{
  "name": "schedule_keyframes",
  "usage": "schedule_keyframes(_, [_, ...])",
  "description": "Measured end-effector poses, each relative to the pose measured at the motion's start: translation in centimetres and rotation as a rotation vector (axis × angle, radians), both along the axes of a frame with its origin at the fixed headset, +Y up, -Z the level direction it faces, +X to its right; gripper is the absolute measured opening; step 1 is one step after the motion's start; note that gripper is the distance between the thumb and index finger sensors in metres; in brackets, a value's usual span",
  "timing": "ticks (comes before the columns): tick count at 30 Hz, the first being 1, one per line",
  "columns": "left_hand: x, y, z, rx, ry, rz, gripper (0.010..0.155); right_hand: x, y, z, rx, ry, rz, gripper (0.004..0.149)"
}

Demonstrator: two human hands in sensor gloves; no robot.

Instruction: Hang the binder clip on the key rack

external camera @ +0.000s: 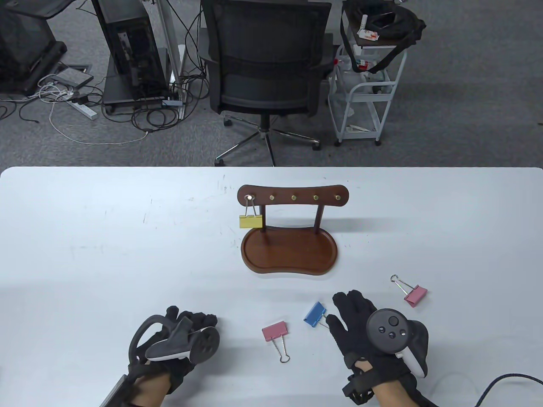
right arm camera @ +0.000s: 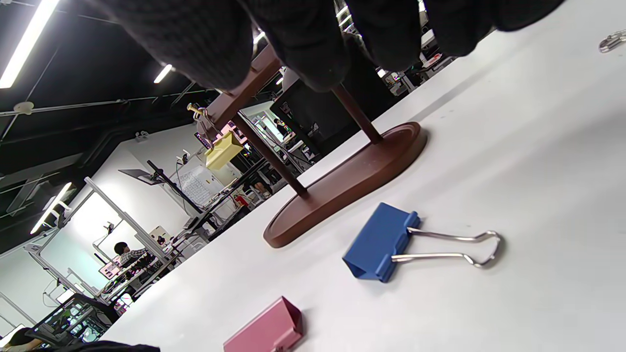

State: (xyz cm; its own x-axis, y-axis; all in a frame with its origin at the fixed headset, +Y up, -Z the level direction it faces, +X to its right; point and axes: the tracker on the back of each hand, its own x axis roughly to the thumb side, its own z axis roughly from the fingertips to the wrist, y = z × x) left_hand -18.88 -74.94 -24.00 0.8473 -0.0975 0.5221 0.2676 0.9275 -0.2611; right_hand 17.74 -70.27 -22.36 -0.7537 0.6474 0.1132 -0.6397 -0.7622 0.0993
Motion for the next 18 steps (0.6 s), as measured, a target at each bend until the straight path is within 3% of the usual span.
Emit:
schedule_keyframes(9, [0.4, 0.3, -0.5, -0.007, 0.016, 0.043, 0.092, -0.1, -0.1, 0.0, -0.004, 0.004, 0.002, 0.069])
schedule_keyframes(18, [3.1, 3.9, -0.8, 0.116, 0.007, 0.18, 0.093, -0.1, -0.1, 0.0, -0.004, 0.009, -0.003, 0.069])
